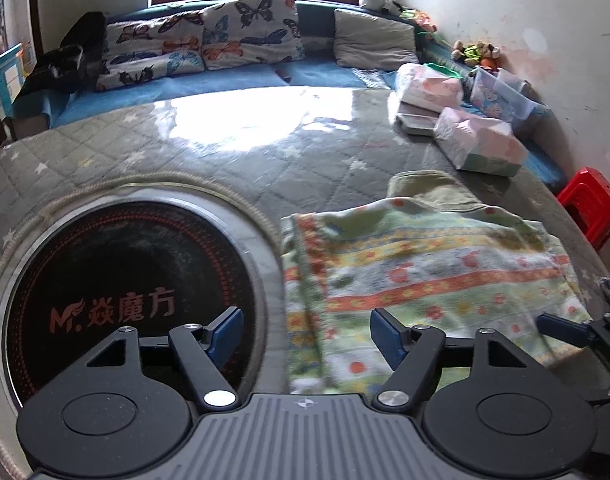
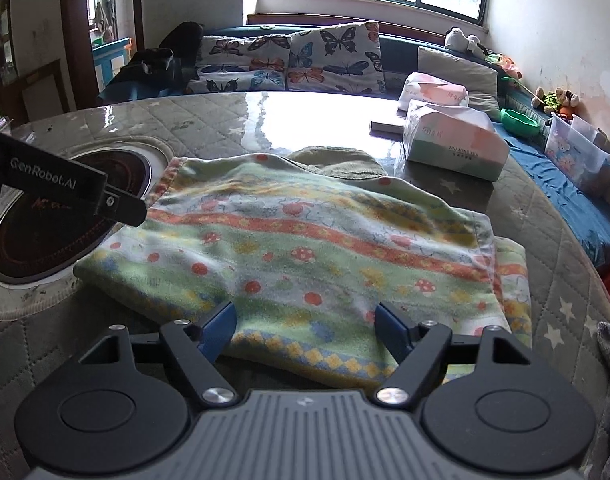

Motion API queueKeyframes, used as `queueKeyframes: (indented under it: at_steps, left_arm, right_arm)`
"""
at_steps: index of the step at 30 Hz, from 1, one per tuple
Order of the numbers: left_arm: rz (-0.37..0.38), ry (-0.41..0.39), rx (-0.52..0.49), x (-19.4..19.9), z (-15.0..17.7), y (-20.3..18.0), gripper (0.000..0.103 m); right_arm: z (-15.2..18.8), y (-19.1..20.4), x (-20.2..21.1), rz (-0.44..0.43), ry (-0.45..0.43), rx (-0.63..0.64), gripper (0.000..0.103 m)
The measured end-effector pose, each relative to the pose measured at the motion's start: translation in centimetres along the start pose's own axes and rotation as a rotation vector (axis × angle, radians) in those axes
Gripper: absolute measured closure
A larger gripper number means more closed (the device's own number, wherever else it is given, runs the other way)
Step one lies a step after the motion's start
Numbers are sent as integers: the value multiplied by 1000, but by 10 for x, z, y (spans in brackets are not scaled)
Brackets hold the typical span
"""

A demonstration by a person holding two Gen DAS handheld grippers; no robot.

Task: Fold clothes
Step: 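Press and smooth the folded shirt flat with both grippers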

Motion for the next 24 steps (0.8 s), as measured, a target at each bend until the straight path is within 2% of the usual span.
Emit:
queueKeyframes:
  at_steps: [7, 11, 24]
  left_arm:
    - [1, 0, -30, -1, -2, -17, 28]
    - [-2, 2, -44, -3, -3, -26, 27]
    - [-13, 23, -49, -16, -7, -44, 27]
  right_arm:
    - [0, 2, 0, 24, 0, -4, 23]
    - [-1, 2, 0, 43, 1, -4, 18]
    - [-10, -3, 12, 97, -39, 5, 17]
Point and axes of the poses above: each gripper's, at about its wrist camera, not at the fingertips, and x roughly against the way its jaws point, y to its left, z to its underside, the point moved 5 cm from there along -x, roughly the way its jaws point, and after that the axes turned 8 degrees about y, right-handed, at the moved point
